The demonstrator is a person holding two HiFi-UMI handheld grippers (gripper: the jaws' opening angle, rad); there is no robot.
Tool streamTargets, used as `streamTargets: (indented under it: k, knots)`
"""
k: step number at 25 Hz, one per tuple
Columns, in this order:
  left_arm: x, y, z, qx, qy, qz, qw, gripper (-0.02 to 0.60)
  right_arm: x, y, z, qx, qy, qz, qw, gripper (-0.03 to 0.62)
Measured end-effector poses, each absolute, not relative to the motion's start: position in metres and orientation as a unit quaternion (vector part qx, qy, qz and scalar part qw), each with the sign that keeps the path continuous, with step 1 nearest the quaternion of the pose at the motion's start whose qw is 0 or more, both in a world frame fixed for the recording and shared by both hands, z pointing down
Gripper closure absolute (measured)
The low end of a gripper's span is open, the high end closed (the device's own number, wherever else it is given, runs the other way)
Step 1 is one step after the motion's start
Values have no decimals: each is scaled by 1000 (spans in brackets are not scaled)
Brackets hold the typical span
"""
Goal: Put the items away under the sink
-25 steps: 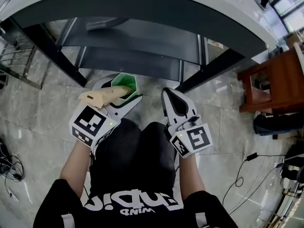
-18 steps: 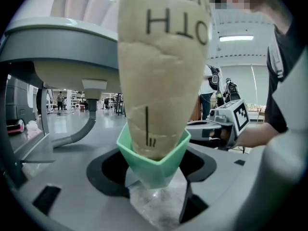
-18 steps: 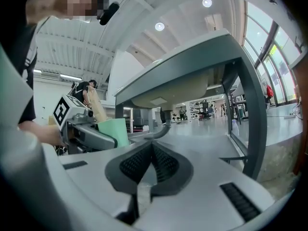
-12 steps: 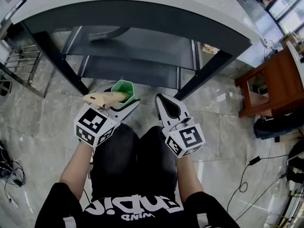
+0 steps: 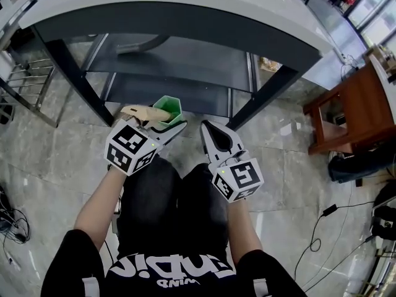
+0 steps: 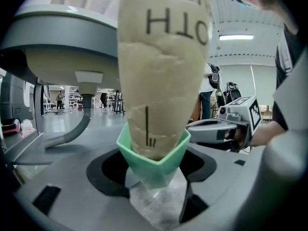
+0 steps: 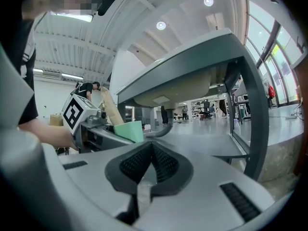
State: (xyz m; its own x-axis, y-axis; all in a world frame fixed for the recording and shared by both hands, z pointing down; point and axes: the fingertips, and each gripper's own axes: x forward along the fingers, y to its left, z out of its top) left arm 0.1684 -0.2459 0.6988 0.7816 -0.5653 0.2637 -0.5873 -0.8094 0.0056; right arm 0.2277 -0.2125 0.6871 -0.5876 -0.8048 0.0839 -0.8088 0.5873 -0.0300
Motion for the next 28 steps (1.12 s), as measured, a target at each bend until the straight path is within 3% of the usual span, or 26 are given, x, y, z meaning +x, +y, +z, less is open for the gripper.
streamTargets:
  k: [28]
  knots:
    - [194,-405,724,921,-347,174,33,265,228,-219,694,469,-882,35,29,576]
